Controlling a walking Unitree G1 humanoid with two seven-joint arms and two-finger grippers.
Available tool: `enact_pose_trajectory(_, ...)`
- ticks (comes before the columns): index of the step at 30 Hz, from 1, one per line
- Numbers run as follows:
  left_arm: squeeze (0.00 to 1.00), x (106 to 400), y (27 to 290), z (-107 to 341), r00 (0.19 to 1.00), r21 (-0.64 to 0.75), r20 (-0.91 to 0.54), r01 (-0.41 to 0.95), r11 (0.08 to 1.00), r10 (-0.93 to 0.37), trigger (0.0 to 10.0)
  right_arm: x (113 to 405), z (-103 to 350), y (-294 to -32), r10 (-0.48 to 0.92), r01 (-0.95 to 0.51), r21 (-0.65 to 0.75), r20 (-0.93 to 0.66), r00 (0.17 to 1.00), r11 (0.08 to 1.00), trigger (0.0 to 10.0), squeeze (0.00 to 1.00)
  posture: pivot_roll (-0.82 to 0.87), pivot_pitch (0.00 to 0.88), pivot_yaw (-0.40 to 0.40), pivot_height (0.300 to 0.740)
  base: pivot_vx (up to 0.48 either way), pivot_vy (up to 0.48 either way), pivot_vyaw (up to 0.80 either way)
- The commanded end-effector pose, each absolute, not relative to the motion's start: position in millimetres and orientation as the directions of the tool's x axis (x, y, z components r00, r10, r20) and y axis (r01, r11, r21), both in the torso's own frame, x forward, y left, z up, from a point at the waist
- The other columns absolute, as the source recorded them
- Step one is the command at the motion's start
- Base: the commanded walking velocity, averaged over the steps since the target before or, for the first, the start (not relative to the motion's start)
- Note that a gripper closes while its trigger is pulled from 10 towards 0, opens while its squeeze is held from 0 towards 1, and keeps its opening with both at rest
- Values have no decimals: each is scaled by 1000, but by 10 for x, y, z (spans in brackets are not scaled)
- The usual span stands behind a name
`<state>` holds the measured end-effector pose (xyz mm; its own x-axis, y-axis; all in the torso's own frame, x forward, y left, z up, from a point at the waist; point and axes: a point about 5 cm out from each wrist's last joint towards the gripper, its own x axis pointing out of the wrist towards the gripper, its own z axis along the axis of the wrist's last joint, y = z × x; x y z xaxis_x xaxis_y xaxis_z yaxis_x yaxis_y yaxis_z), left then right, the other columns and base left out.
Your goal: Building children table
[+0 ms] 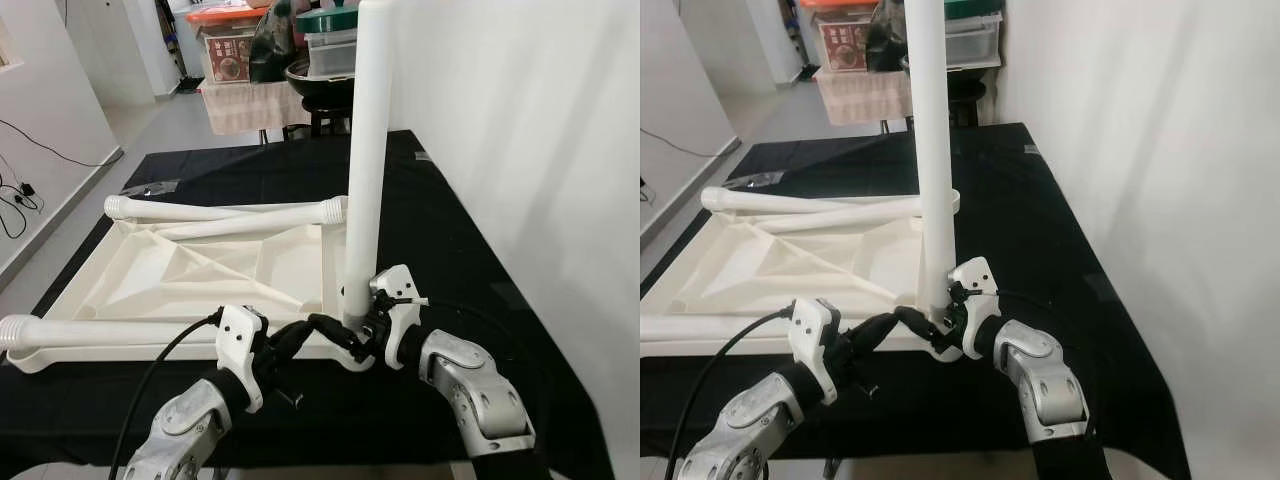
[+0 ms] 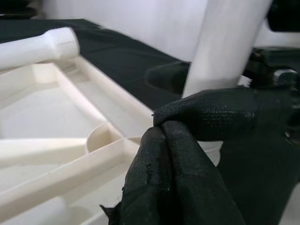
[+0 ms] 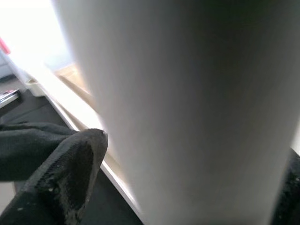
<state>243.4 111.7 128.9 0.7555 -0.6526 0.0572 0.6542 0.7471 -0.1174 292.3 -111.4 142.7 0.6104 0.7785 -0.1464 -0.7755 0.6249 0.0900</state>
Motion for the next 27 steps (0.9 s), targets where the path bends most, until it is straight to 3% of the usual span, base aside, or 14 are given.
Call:
enact_pose_trajectory(1, 0, 2444, 1118, 1235, 756, -132, 33, 652, 747, -654, 10000, 2956, 1559, -1057, 868, -868, 57, -103, 486, 493, 10000, 631, -63, 0, 33, 740, 0, 0, 0)
enact_pose_trajectory(2, 0, 2444, 1118, 1235, 756, -132, 33, 652, 747, -654, 10000, 2956, 1559, -1057, 868, -868, 57, -103, 486, 493, 10000, 631, -63, 0, 33, 740, 0, 0, 0)
enact_pose_trajectory(3, 0, 2443, 1110, 1230, 756, -132, 32, 652, 747, -654, 10000, 3033, 1604, -1126, 896, -901, 27, -114, 428, 434, 10000, 0, -58, 0, 28, 740, 0, 0, 0)
enact_pose_trajectory(4, 0, 2443, 1110, 1230, 756, -132, 32, 652, 747, -654, 10000, 3033, 1604, -1126, 896, -901, 27, -114, 428, 434, 10000, 0, -58, 0, 28, 740, 0, 0, 0)
enact_pose_trajectory(6, 0, 2443, 1101, 1222, 758, -130, 32, 649, 750, -651, 10000, 3163, 1683, -1237, 930, -937, 16, -131, 343, 348, 10000, 0, -51, 0, 21, 740, 0, 0, 0)
enact_pose_trajectory(14, 0, 2442, 1097, 1211, 764, -129, 33, 642, 756, -644, 10000, 3470, 1833, -1366, 911, -920, -17, -137, 389, 391, 10000, 0, -42, 0, 13, 740, 0, 0, 0)
enact_pose_trajectory(15, 0, 2440, 1093, 1210, 765, -130, 33, 642, 756, -643, 10000, 3519, 1865, -1394, 901, -908, -3, -122, 416, 419, 0, 0, -40, 0, 12, 740, 0, 0, 0)
enact_pose_trajectory(23, 0, 2433, 1085, 1218, 765, -134, 39, 641, 755, -643, 10000, 3458, 1832, -1459, 919, -923, 22, -96, 382, 385, 0, 0, -44, 0, 17, 740, 0, 0, 0)
enact_pose_trajectory(27, 0, 2427, 1084, 1229, 764, -136, 42, 643, 754, -644, 10000, 3415, 1754, -1524, 901, -904, 26, -100, 423, 427, 0, 0, -57, 0, 20, 740, 0, 0, 0)
